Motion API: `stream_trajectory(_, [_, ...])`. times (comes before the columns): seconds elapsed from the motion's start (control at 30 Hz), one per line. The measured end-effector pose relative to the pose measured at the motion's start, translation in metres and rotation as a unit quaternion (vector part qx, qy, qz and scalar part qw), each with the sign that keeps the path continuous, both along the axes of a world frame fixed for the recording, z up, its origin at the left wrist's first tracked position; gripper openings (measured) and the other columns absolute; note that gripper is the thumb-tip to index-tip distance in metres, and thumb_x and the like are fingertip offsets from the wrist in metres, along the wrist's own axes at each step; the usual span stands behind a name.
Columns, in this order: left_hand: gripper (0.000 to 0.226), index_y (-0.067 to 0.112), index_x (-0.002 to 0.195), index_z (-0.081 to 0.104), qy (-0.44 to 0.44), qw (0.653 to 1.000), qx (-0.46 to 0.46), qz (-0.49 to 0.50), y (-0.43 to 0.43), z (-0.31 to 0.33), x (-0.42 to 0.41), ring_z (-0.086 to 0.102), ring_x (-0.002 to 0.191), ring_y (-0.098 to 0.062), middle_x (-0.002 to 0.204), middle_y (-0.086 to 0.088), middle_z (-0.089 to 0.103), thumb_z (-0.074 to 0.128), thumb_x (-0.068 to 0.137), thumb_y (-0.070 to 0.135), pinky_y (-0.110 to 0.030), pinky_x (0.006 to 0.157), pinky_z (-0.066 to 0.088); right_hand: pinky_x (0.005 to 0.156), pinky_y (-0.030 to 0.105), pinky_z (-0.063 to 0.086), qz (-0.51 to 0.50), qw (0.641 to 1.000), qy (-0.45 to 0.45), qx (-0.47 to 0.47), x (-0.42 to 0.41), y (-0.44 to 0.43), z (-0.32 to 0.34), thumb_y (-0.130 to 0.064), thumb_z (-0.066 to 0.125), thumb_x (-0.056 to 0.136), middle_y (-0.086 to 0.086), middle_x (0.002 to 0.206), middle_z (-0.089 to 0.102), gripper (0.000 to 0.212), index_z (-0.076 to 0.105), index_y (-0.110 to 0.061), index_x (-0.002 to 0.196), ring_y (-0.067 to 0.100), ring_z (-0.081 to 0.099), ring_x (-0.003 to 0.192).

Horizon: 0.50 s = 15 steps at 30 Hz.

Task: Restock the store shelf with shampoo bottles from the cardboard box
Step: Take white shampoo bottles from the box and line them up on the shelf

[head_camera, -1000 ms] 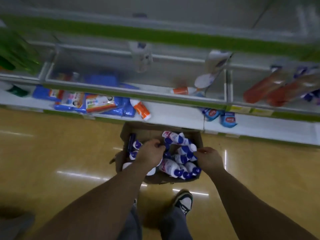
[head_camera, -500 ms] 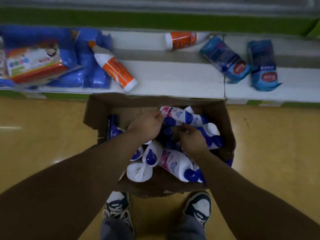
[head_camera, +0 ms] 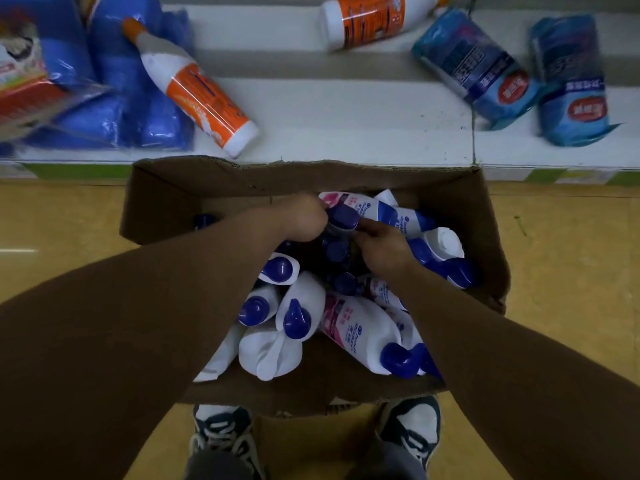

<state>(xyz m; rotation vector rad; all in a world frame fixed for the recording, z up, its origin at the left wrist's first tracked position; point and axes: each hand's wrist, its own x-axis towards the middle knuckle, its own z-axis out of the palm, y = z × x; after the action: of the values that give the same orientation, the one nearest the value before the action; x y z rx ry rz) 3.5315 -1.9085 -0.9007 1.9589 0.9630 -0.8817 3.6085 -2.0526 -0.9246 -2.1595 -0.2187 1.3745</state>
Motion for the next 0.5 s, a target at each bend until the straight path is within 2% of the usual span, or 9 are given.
stream_trajectory(0.1, [0.041,0.012,0.139,0.054,-0.018,1.0,0.002,0.001,0.001,0.003,0.0,0.05,0.128,-0.029,0.146,-0.012,0.049,0.042,0.1,0.012,-0.038,0.107,0.042,0.062,0.019,0.05,0.011,0.999,-0.024,0.035,0.0,-0.002,-0.003,-0.02,0.049,0.102,-0.003,0.09,0.069,0.026,0.064,-0.028,0.121,0.013,0.063,0.076])
stream_trajectory(0.17, [0.043,0.016,0.138,0.055,-0.053,0.996,-0.017,0.069,0.0,0.007,-0.001,0.054,0.122,-0.026,0.141,-0.01,0.054,0.042,0.098,0.008,-0.032,0.101,0.045,0.057,0.015,0.047,-0.015,0.998,-0.023,0.054,-0.002,0.0,0.001,-0.022,0.05,0.102,-0.007,0.083,0.067,0.024,0.062,-0.025,0.123,0.008,0.061,0.07])
stream_trajectory(0.23, [0.044,0.016,0.134,0.06,-0.1,0.986,-0.032,0.128,0.0,0.013,-0.001,0.058,0.115,-0.023,0.132,-0.007,0.062,0.044,0.095,0.003,-0.027,0.092,0.045,0.057,0.017,0.047,-0.022,0.996,-0.052,0.069,-0.002,0.0,0.012,-0.032,0.052,0.101,-0.011,0.084,0.068,0.026,0.062,-0.029,0.125,0.007,0.064,0.073])
stream_trajectory(0.33, [0.04,0.014,0.131,0.062,-0.164,0.966,-0.048,0.193,-0.002,0.034,-0.003,0.06,0.117,-0.023,0.127,-0.007,0.065,0.052,0.094,0.005,-0.034,0.103,0.047,0.072,0.024,0.053,-0.016,0.988,-0.119,0.098,-0.002,-0.005,0.039,-0.043,0.052,0.1,-0.011,0.102,0.07,0.032,0.062,-0.033,0.129,0.005,0.065,0.091])
stream_trajectory(0.43, [0.036,0.019,0.121,0.068,-0.232,0.945,-0.069,0.221,-0.01,0.072,-0.016,0.067,0.107,-0.021,0.116,-0.004,0.071,0.053,0.092,0.004,-0.043,0.1,0.051,0.089,0.036,0.056,0.009,0.976,-0.173,0.129,-0.005,-0.016,0.082,-0.052,0.048,0.098,-0.012,0.121,0.066,0.034,0.057,-0.043,0.13,0.006,0.062,0.106])
stream_trajectory(0.5, [0.04,0.025,0.115,0.072,-0.277,0.926,-0.09,0.239,-0.017,0.113,-0.028,0.067,0.108,-0.02,0.116,-0.003,0.072,0.053,0.09,0.0,-0.044,0.101,0.051,0.092,0.041,0.055,0.029,0.971,-0.197,0.136,-0.007,-0.021,0.123,-0.06,0.043,0.096,-0.013,0.125,0.063,0.04,0.054,-0.047,0.132,0.009,0.061,0.111])
